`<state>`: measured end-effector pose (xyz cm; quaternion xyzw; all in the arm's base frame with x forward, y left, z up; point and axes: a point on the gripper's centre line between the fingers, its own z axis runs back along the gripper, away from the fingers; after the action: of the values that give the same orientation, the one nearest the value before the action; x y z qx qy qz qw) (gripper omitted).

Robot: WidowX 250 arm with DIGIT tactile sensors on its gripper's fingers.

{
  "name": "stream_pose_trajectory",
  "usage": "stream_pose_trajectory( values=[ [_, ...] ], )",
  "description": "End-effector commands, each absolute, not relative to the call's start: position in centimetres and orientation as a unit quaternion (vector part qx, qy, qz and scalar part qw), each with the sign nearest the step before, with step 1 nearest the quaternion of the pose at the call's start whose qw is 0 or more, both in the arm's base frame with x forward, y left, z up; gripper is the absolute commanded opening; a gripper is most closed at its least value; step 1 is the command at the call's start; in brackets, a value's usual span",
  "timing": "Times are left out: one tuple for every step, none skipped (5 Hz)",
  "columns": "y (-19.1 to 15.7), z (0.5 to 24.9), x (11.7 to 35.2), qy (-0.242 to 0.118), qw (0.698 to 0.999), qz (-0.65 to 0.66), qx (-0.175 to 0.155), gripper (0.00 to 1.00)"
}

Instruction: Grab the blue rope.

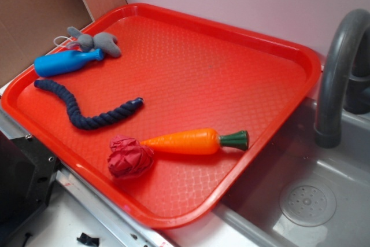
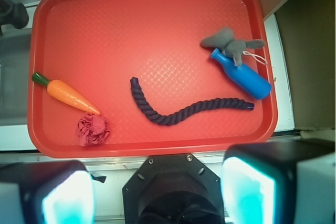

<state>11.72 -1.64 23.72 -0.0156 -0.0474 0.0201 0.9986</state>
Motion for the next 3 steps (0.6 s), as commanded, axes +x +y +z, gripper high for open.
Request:
stream_pose_trajectory(
  values=[
    [-1.6, 23.7, 11.7, -0.047, 0.999, 0.020, -0.016, 1.00],
    [-1.1, 23.3, 12.0, -0.067, 0.992, 0.093, -0.046, 1.00],
    [-0.4, 22.1, 12.5, -0.098, 0.969, 0.216, -0.072, 1.00]
  ],
)
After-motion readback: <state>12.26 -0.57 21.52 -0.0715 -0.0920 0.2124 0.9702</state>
